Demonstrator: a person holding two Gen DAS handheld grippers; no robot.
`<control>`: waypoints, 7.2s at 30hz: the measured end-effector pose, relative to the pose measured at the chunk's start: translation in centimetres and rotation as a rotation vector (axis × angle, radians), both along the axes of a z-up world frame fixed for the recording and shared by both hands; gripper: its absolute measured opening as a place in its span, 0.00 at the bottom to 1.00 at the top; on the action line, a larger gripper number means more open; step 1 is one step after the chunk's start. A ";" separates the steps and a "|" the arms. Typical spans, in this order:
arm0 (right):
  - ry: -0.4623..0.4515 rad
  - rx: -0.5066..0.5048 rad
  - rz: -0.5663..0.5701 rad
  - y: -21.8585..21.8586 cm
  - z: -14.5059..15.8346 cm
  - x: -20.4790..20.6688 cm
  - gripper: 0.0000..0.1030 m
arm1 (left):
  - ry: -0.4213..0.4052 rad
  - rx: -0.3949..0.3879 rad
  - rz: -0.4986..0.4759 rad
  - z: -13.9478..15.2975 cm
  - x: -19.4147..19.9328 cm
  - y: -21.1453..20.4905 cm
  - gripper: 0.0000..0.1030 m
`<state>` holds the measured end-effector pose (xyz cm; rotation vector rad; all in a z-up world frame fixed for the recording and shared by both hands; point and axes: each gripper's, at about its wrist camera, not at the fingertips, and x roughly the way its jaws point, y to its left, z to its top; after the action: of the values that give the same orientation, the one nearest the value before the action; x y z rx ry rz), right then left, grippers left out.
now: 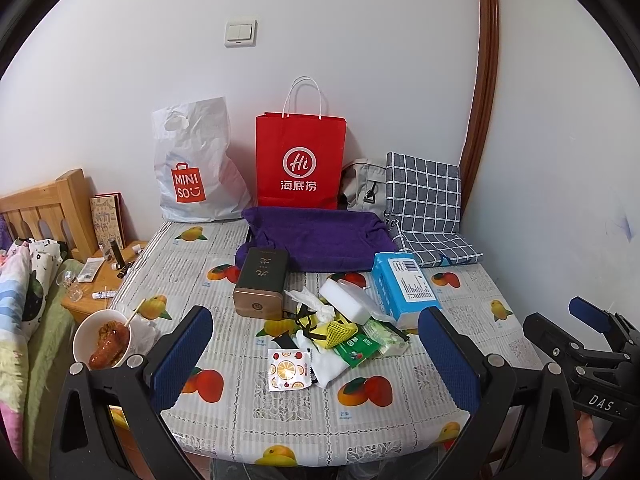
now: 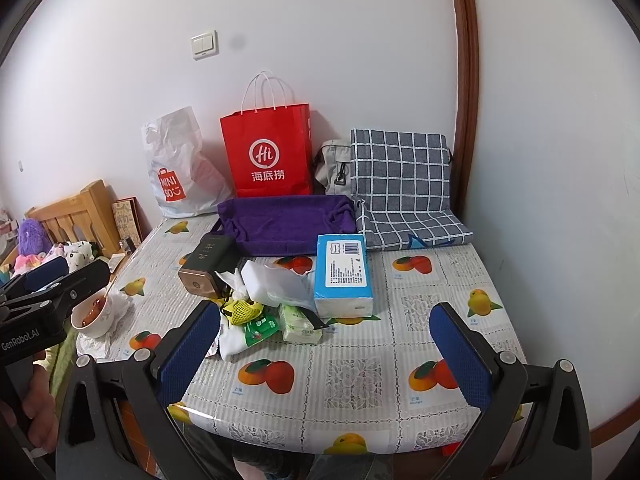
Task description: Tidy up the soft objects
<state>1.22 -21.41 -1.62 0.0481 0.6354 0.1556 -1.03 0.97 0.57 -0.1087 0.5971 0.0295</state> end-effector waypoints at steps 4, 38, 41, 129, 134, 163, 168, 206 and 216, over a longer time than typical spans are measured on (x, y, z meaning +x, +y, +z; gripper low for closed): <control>0.000 0.000 0.000 0.0 0.1 0.0 1.00 | -0.001 0.000 0.000 0.0 0.0 0.0 1.00; 0.105 0.057 0.085 0.3 -7.7 4.9 0.99 | 0.223 -0.016 0.076 -9.9 6.8 4.5 0.97; 0.133 0.052 0.096 0.8 -9.2 6.1 0.98 | 0.260 -0.016 0.072 -11.9 7.7 4.9 0.97; 0.325 -0.103 0.256 1.3 -20.8 11.9 0.38 | 0.435 -0.110 -0.011 -21.5 12.9 6.3 0.46; 0.328 -0.100 0.260 2.0 -21.2 12.9 0.33 | 0.430 -0.127 -0.011 -21.6 13.3 7.1 0.46; 0.316 -0.109 0.319 2.7 -18.0 13.2 0.06 | 0.415 -0.080 0.030 -19.3 13.4 8.3 0.43; 0.316 -0.066 0.278 1.1 -17.1 12.1 0.04 | 0.406 -0.118 0.040 -18.7 12.8 8.9 0.43; 0.157 0.048 0.167 -0.8 -8.6 20.4 0.03 | 0.304 -0.045 0.038 -10.8 20.1 8.2 0.43; 0.133 0.058 0.182 0.7 -7.9 26.2 0.03 | 0.308 -0.012 0.022 -10.4 25.8 8.1 0.43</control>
<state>27.39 -20.70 -9.49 0.0572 0.7682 0.3492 24.73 9.10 -9.84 -0.1233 0.9038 0.0649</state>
